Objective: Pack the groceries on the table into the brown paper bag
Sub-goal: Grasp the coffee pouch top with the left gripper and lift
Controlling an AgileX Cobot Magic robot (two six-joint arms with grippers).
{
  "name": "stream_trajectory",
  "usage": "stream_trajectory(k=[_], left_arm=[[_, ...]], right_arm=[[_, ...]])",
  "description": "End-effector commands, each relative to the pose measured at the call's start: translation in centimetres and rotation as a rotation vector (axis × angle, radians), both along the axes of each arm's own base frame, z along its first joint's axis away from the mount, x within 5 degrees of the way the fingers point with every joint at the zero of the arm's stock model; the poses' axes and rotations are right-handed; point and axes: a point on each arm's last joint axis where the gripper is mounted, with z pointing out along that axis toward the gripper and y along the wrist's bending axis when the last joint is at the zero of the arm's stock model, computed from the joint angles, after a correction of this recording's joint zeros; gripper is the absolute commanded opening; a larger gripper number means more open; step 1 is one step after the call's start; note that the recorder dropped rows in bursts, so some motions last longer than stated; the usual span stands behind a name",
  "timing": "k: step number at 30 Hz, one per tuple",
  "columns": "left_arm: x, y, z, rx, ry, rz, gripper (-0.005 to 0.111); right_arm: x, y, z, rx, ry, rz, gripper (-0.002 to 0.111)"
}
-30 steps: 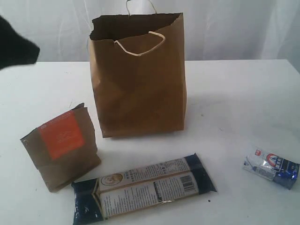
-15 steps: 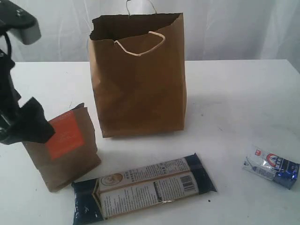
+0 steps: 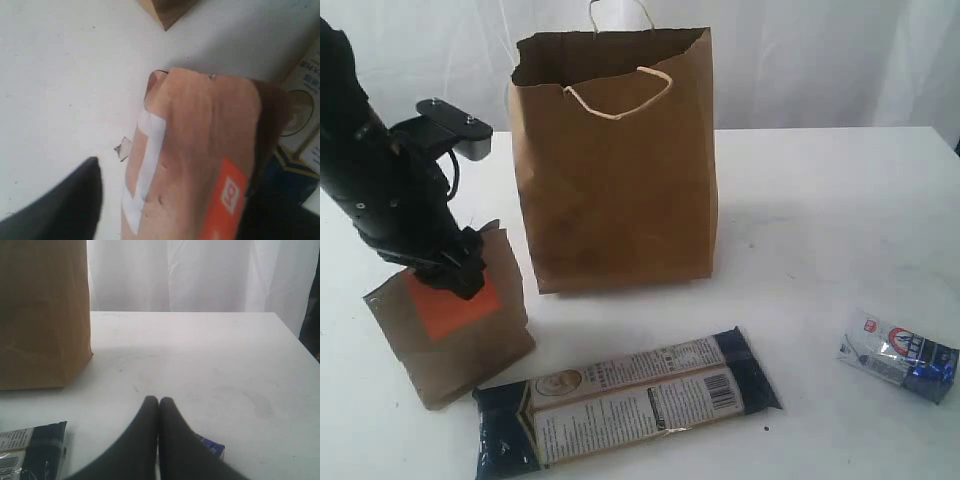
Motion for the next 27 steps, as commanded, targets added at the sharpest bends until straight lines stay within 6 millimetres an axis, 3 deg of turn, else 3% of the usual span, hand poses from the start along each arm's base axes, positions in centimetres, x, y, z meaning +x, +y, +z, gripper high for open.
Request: stream_trajectory(k=[1, 4, 8, 12, 14, 18, 22, 27], left_arm=[[0.2, -0.4, -0.7, -0.026, 0.041, 0.005, 0.034], [-0.1, -0.3, -0.2, -0.029, 0.034, 0.001, 0.0], [-2.1, 1.3, 3.9, -0.031, -0.106, -0.017, 0.0], [-4.5, 3.3, 10.4, -0.041, -0.344, -0.019, 0.0], [-5.7, 4.7, 15.2, -0.055, -0.588, -0.001, 0.0], [-6.6, 5.8, 19.6, -0.135, -0.952, 0.052, 0.0], [-6.6, 5.3, 21.2, -0.235, -1.139, 0.012, 0.0], [-5.5, 4.3, 21.6, -0.307, -1.221, -0.006, 0.0]], right_arm=[[0.0, 0.0, -0.1, -0.003, -0.009, -0.006, 0.0], [0.0, 0.0, -0.1, -0.003, -0.009, -0.006, 0.0], [0.0, 0.0, -0.1, 0.015, -0.008, -0.008, 0.0], [0.0, 0.0, -0.1, 0.015, -0.008, -0.008, 0.0], [0.0, 0.0, -0.1, 0.015, -0.008, -0.008, 0.0], [0.0, 0.0, -0.1, 0.015, -0.008, -0.008, 0.0], [0.0, 0.0, -0.1, 0.015, -0.008, -0.008, 0.0], [0.0, 0.0, -0.1, 0.015, -0.008, -0.008, 0.0]])
